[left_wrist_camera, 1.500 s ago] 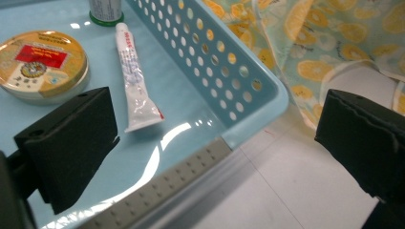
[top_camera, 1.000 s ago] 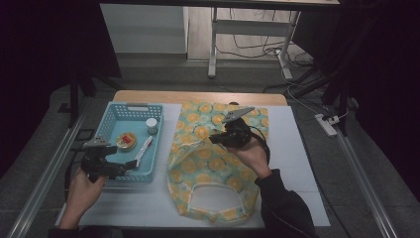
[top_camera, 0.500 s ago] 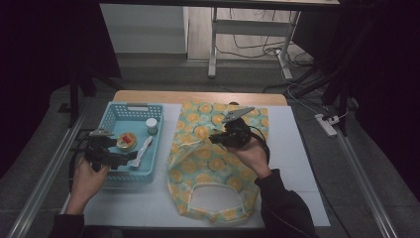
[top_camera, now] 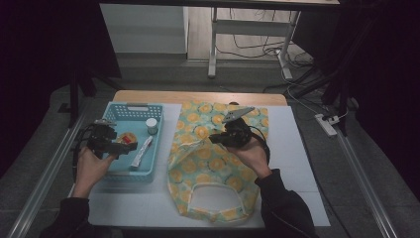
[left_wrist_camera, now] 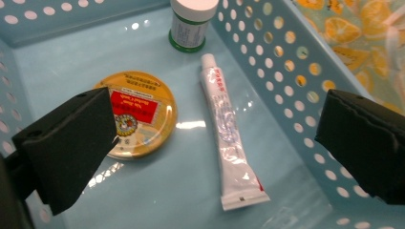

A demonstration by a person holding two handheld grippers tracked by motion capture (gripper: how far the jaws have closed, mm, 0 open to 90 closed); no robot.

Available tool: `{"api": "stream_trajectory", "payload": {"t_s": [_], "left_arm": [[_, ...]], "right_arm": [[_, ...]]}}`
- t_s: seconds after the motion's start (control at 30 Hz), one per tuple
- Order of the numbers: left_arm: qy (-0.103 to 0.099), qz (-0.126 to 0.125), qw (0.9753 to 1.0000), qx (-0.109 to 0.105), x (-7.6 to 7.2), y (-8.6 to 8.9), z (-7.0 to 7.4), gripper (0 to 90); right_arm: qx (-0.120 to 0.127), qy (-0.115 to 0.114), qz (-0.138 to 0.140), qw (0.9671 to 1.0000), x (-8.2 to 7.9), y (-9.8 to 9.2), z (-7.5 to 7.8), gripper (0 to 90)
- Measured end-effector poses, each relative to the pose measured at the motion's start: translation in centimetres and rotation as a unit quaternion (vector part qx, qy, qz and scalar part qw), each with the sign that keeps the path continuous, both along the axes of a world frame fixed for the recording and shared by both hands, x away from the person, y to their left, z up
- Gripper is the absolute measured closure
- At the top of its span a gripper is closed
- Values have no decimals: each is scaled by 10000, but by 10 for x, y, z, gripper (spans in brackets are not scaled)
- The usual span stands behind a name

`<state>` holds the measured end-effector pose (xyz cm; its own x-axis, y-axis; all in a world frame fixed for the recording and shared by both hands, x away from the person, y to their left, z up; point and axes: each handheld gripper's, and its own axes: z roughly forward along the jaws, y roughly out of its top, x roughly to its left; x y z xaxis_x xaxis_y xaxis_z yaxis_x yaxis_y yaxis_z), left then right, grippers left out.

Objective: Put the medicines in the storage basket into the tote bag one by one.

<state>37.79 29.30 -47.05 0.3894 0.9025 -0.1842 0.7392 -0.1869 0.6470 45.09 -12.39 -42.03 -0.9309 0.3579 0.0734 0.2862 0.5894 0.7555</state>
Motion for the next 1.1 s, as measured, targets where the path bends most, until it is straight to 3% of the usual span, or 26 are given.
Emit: {"api": "stream_trajectory", "payload": {"t_s": [0.37, 0.53, 0.87, 1.1], "left_arm": [[231, -65, 9995, 228, 31, 3, -11, 0], [352, -72, 9991, 223, 44, 4, -19, 0], [540, -81, 9976, 421, 63, 4, -34, 0], [775, -82, 9946, 683, 70, 6, -42, 0]], "right_arm": [[19, -12, 0, 10000, 0, 0, 1, 900], [22, -1, -14, 10000, 0, -1, 1, 900], [16, -16, 5, 10000, 0, -1, 1, 900], [23, -19, 8, 10000, 0, -2, 1, 900]]}}
